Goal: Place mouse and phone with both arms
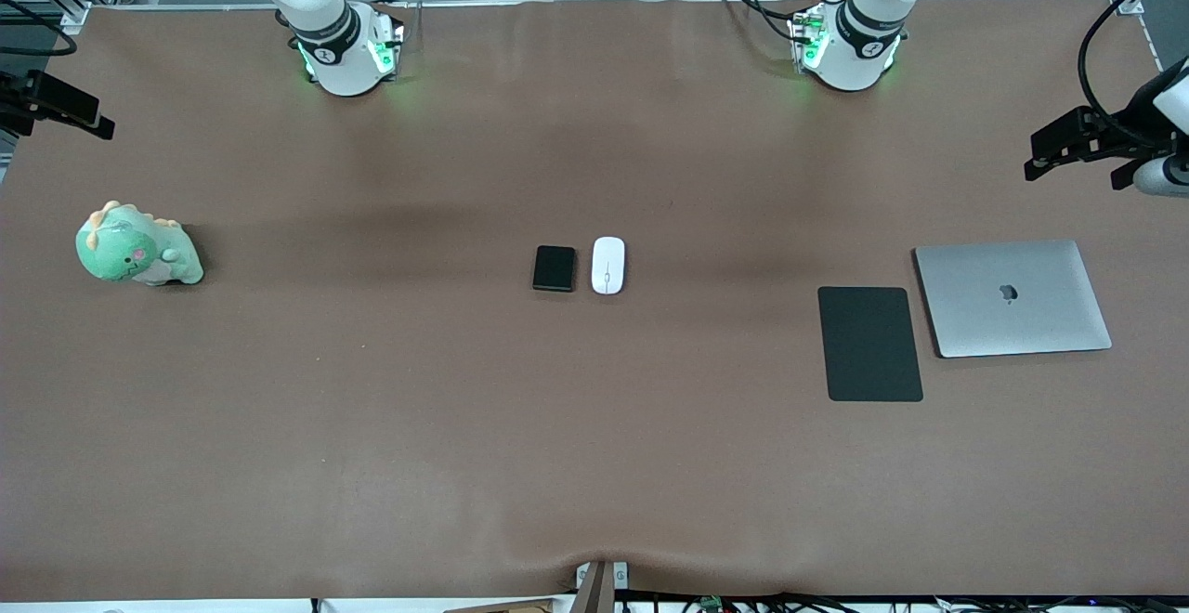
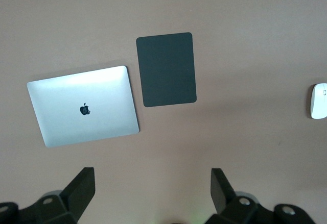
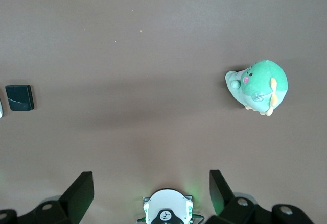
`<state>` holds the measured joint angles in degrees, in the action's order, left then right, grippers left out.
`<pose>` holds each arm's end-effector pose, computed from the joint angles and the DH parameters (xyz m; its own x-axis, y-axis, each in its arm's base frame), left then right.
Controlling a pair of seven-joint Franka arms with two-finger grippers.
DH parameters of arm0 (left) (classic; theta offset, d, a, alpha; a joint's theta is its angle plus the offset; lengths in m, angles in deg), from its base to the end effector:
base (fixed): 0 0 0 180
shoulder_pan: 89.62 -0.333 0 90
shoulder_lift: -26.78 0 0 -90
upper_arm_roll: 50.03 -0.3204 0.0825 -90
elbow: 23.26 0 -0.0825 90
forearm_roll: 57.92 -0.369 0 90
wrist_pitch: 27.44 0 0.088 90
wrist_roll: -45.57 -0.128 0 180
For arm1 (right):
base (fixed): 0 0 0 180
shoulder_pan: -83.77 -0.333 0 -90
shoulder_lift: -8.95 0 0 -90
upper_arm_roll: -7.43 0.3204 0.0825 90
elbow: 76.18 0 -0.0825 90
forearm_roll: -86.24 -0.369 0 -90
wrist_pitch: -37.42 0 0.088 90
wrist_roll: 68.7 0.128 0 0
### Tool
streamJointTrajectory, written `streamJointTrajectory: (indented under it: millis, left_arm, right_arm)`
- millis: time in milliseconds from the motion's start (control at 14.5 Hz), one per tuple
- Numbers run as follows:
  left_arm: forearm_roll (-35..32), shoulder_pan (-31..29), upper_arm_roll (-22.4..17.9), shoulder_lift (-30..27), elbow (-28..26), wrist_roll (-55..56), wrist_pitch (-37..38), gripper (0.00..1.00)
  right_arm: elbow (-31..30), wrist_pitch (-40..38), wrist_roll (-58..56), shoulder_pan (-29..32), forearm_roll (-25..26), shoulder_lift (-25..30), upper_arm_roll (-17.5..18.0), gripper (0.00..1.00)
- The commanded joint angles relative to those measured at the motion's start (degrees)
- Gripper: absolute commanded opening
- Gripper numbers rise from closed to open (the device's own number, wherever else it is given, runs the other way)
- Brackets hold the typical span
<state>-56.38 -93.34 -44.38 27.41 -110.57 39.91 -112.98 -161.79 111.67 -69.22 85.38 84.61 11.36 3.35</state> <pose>0.5339 -0.0213 0.6167 0.9902 -0.1341 -0.0388 -0.1329 -0.9906 0.0319 0.4905 -0.0456 0.6421 0.9846 -0.0807 -0.1553 -0.0868 -0.9957 -0.0326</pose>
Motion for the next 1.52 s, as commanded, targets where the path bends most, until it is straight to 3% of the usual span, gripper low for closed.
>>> streamJointTrajectory:
  millis: [0,898,1451]
  left_arm:
    - [-1.18,1.34,1.2,3.41,2.31,0.29,0.81,1.0]
    - [-0.13,3.89,10.43,5.17,-0.24,13.21,0.37,1.0]
    - [-1.01,13.29,10.87,7.29,-4.1,26.65,-5.33,1.0]
  right_arm:
    - [1.15,-0.87,-0.27,0.85,-1.18,-0.66,0.21,1.0]
    - [1.15,-0.95,-0.36,0.76,-1.18,-0.66,0.12,1.0]
    - [1.06,-0.95,-0.36,1.28,-1.97,-0.66,0.12,1.0]
